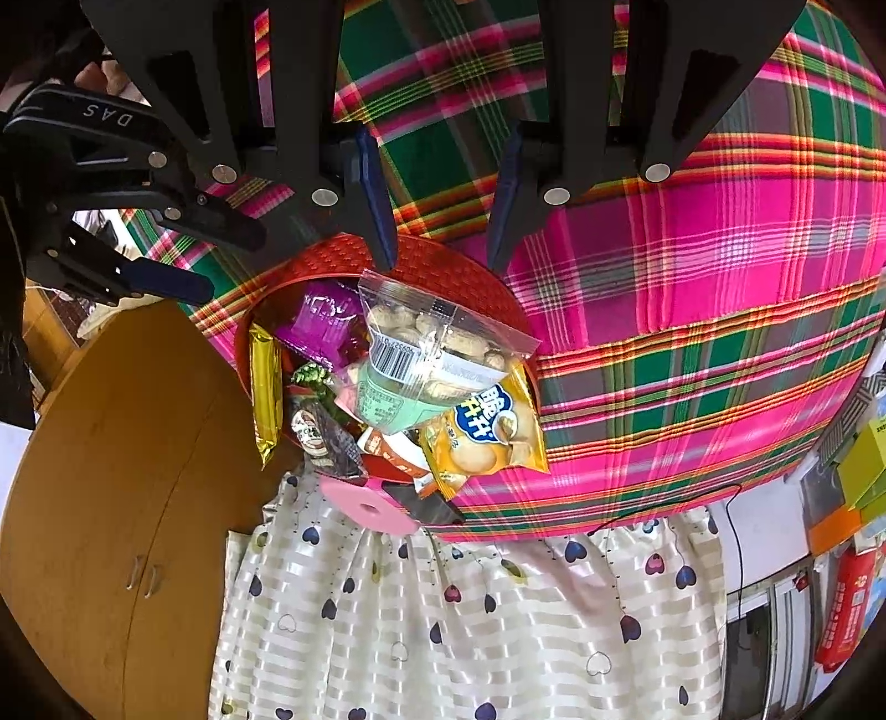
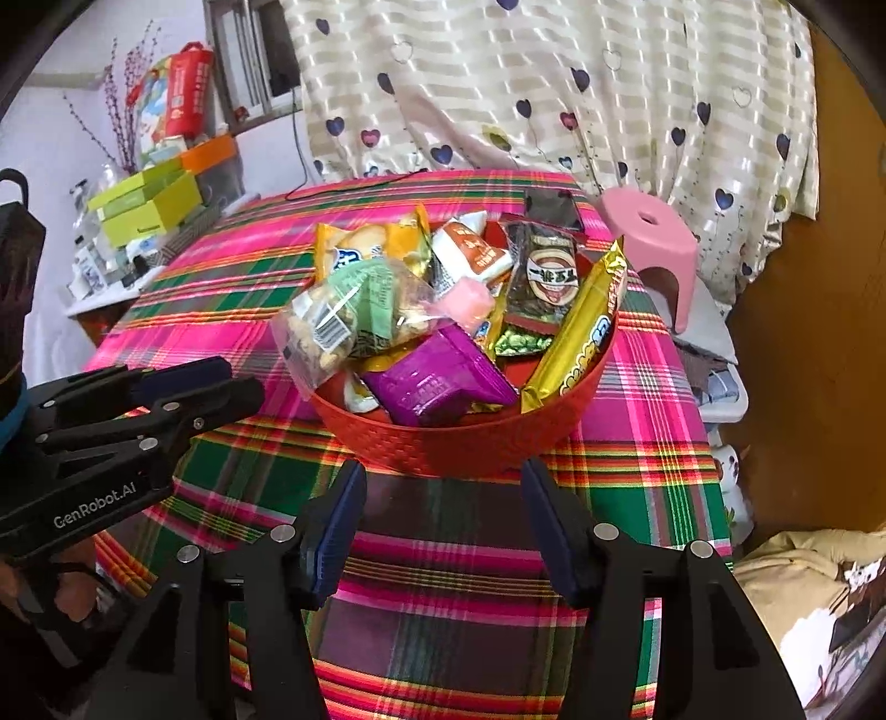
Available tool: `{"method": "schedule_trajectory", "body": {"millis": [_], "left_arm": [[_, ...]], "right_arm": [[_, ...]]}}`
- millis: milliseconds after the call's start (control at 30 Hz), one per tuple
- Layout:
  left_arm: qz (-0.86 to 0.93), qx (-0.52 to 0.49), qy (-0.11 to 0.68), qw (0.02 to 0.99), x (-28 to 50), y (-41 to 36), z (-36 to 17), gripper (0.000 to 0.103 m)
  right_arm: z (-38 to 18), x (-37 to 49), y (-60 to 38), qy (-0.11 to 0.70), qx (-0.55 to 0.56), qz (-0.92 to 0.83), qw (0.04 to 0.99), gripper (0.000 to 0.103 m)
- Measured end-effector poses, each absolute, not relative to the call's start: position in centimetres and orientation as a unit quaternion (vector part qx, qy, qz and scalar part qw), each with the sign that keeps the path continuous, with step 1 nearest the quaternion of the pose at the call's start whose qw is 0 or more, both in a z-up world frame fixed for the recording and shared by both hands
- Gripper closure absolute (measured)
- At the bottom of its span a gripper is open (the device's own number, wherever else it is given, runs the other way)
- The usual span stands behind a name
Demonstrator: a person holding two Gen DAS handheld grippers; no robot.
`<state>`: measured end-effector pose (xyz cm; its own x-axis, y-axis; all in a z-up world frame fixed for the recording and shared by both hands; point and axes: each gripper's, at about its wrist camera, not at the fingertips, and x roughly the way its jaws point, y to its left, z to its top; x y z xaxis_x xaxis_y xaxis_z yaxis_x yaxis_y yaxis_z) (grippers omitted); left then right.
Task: Organize snacks
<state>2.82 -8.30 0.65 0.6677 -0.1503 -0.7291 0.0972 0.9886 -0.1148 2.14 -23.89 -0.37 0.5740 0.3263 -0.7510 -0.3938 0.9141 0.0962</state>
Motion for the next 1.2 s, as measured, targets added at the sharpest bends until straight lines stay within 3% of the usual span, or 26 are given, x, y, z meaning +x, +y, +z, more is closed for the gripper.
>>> {"method": "schedule_trajectory", "body": {"millis": [1200], "left_arm": [[-0.066,-0.020,0.421,0.904,3.8,-9.0,-0.2,0.068]], "right_arm": [[-1.3,3.3,-23.5,0.428,-0.047,0.204,0.879,0.046]]}}
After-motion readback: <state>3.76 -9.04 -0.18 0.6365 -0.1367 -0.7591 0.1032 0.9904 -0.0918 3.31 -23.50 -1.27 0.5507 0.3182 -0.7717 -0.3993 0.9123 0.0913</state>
